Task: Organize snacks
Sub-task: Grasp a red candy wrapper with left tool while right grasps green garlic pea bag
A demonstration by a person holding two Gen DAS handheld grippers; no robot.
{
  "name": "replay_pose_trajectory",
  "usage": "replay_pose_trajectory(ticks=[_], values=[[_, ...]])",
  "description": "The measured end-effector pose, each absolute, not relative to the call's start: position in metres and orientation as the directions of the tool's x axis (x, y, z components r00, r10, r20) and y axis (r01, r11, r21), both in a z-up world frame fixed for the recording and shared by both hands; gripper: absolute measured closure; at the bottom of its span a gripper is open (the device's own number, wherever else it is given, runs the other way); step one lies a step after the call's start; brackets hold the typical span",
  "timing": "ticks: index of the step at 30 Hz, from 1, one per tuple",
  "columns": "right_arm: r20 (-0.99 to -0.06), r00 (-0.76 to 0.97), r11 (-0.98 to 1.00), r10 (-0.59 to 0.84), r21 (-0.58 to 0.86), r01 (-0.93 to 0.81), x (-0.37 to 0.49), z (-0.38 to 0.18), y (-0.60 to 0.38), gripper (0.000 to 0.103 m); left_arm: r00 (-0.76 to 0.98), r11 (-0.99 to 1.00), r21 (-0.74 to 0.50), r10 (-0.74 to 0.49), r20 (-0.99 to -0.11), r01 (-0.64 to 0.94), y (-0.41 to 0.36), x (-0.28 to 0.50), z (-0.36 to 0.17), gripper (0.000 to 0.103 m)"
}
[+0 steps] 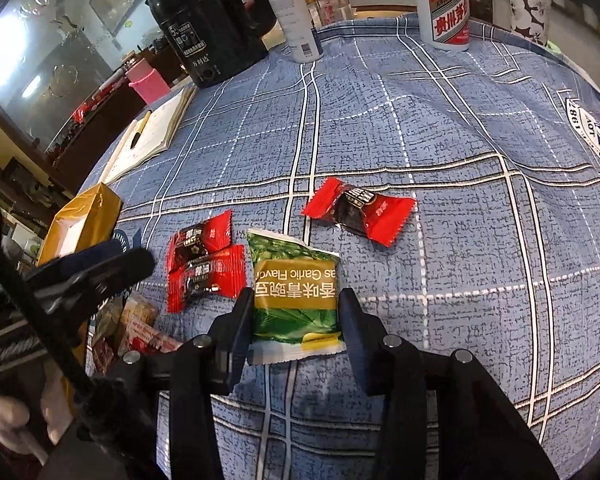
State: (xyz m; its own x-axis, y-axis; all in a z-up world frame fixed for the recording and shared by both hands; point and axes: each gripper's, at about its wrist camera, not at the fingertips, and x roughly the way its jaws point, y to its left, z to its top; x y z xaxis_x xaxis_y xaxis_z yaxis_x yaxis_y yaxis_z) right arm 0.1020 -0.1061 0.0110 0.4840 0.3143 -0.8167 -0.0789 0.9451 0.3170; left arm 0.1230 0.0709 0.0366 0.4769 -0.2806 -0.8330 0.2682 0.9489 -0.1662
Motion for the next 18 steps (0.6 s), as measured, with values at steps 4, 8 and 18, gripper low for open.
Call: replay_pose_trajectory(ticks=[4, 8, 18], values=[[-0.809, 0.491, 0.943, 0.323, 0.317, -0.1, 0.094, 0.014, -0.109, 0.064, 0.48, 0.918, -0.092, -0.285, -0.829, 0.386, 0.049, 0.113, 0.032, 0.029], [-0.795, 0.493, 0.931, 0.353, 0.351, -0.101, 0.09, 0.017, -0.116, 0.064, 0.476, 0.876, 0.03, -0.233, -0.848, 0.482, 0.025, 0.1, 0.022, 0.046], [-0.77, 0.509, 0.916, 0.385, 0.388, -0.105, 0.068, 0.024, -0.136, 0.064, 0.478, 0.84, 0.045, -0.263, -0.838, 0.541, 0.021, 0.082, 0.03, 0.09]])
